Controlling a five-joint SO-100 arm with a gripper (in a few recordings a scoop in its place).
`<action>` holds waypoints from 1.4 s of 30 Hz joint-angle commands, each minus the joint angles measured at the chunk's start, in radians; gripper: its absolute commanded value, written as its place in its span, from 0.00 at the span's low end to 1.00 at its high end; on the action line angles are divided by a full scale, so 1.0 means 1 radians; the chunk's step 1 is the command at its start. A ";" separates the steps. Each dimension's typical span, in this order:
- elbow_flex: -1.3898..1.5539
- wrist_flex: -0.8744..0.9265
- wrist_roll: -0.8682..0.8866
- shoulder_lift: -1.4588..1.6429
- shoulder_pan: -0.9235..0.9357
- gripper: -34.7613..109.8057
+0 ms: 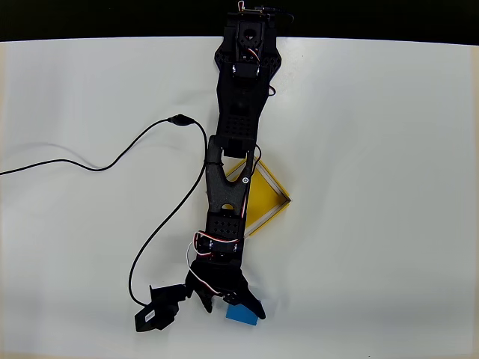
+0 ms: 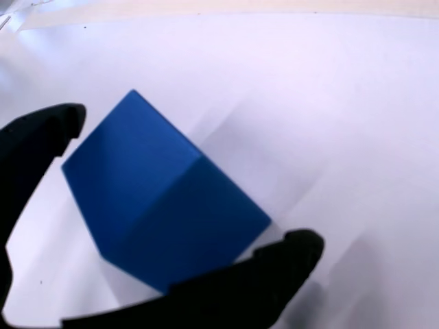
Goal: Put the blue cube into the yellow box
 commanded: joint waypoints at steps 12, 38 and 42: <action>-0.101 -0.028 -0.032 0.055 0.006 0.61; -0.086 0.038 -0.074 0.075 0.023 0.55; -0.083 0.048 -0.087 0.083 0.023 0.55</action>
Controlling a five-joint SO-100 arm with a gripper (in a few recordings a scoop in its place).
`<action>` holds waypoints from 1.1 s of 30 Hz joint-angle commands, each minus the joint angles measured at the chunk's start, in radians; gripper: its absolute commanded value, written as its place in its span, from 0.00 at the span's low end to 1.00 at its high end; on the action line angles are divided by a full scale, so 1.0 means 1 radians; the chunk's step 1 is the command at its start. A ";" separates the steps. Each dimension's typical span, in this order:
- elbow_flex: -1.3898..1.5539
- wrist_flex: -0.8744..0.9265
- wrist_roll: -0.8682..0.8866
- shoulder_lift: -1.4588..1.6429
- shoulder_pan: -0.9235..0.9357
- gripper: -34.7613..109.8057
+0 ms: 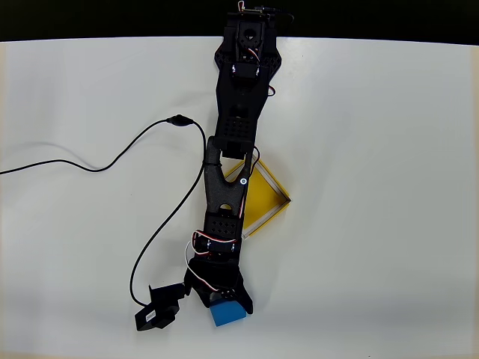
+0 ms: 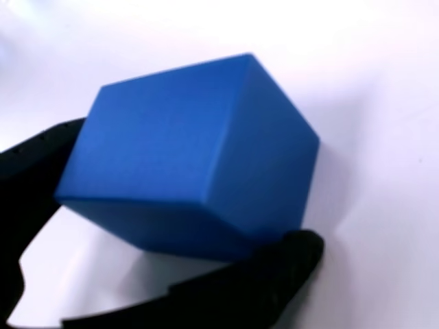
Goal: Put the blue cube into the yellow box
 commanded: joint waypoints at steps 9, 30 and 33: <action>-0.057 0.038 -0.052 0.143 0.017 0.53; -0.014 0.066 -0.087 0.202 0.032 0.52; -0.006 0.074 -0.092 0.218 0.037 0.52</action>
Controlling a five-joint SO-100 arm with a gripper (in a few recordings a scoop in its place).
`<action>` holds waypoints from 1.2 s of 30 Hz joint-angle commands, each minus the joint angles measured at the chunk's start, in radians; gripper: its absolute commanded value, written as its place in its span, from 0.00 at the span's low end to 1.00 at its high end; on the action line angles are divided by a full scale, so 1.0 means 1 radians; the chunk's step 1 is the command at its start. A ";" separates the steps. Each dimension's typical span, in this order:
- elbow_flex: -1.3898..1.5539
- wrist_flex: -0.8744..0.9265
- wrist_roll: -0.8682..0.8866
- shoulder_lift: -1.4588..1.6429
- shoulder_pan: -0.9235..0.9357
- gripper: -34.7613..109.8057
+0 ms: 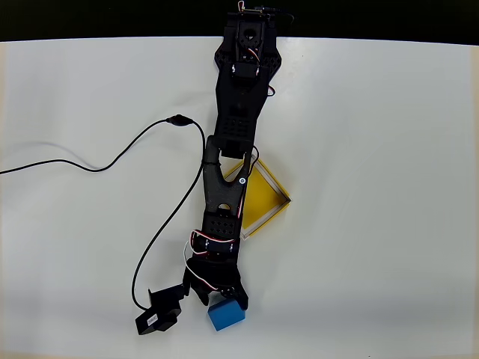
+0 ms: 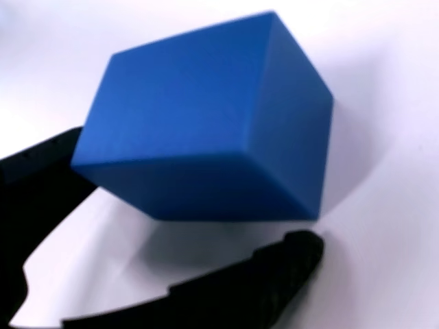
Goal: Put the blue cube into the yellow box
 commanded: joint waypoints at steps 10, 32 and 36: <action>-0.003 0.009 -0.017 0.221 0.031 0.55; -0.034 -0.170 -0.118 0.137 -0.021 0.58; -0.037 -0.186 -0.127 0.118 -0.031 0.56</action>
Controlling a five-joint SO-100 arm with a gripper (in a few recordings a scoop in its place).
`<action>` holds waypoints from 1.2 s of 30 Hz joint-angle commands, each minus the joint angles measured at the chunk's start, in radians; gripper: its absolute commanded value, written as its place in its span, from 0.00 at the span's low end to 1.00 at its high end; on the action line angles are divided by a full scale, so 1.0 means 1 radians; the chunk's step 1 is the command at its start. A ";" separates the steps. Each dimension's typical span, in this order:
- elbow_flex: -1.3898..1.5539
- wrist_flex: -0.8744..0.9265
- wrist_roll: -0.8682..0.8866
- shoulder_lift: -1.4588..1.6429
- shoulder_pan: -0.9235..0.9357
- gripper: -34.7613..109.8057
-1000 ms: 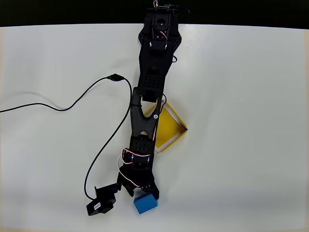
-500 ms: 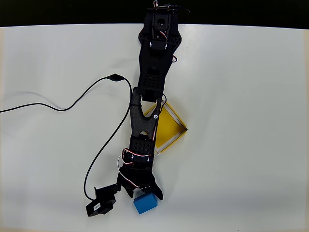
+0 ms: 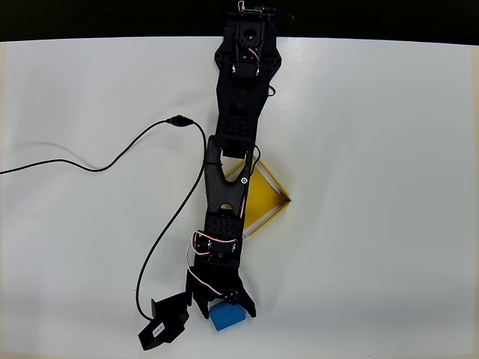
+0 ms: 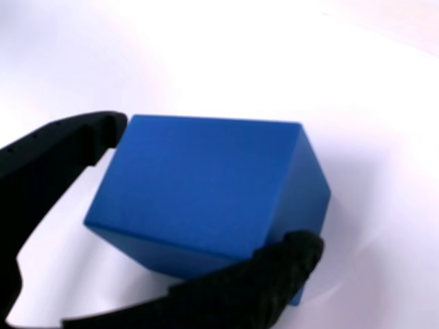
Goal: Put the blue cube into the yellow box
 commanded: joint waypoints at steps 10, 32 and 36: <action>-0.046 -0.028 -0.025 0.078 -0.020 0.54; -0.029 0.049 -0.025 0.106 -0.015 0.48; -0.028 0.054 -0.028 0.115 -0.015 0.48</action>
